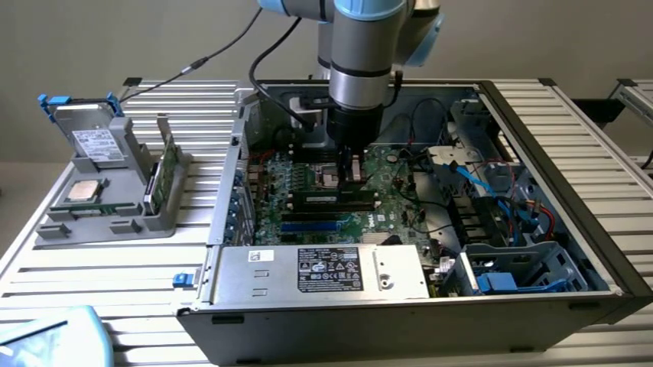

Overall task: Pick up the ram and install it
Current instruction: 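Insert the ram into the slot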

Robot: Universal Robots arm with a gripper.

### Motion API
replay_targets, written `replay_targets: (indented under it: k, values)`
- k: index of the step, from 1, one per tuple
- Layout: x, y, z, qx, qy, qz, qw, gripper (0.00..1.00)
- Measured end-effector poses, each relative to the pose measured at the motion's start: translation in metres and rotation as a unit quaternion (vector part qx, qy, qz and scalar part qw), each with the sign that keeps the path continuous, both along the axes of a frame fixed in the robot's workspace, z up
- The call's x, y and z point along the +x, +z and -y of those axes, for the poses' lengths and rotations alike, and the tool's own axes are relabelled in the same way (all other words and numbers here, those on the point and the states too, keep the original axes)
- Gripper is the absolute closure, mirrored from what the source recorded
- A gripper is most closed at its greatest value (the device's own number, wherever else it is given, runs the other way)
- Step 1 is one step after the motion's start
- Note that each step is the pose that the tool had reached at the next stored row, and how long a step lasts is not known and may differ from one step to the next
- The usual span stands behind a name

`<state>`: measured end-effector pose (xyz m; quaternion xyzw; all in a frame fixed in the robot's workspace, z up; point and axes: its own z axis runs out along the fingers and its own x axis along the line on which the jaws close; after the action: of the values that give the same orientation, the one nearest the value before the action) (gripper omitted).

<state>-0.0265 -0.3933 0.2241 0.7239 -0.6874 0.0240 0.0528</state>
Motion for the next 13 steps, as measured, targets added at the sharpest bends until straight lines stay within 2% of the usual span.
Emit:
replay_targets:
  k: [13]
  values:
    - [0.0000, -0.0033, -0.0014, -0.0008, 0.000, -0.0001, 1.0000, 0.86]
